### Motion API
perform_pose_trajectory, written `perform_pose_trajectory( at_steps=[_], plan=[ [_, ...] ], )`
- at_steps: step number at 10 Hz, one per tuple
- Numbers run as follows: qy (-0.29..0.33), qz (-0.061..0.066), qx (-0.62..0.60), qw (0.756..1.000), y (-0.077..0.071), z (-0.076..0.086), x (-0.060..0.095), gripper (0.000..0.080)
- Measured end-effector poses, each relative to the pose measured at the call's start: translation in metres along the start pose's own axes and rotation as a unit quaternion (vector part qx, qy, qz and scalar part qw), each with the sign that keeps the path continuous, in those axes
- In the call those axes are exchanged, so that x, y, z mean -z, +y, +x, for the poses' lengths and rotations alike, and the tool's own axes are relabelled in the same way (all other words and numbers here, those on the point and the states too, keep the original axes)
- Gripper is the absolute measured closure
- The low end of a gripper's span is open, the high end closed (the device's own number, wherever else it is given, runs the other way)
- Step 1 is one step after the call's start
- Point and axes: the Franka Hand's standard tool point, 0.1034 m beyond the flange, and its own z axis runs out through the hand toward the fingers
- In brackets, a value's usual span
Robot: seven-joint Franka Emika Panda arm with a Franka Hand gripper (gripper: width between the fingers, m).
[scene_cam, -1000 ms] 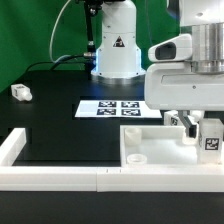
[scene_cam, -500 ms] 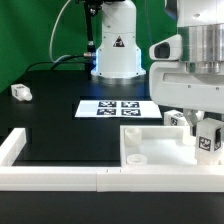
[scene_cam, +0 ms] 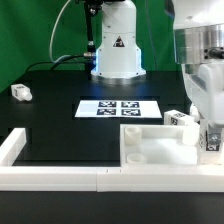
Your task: Assemble one leg
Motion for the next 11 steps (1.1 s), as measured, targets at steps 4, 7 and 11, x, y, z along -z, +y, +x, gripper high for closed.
perform_pose_trajectory(
  at_steps=[4,7,11],
  plan=[
    [0.001,0.000,-0.034,0.999,0.000,0.001,-0.001,0.0421],
    [-0.006,0.010,0.015,1.000,-0.004,-0.006,0.020,0.0165],
    [-0.019,0.021,0.024,0.999,-0.011,-0.011,0.050,0.0151]
  ],
)
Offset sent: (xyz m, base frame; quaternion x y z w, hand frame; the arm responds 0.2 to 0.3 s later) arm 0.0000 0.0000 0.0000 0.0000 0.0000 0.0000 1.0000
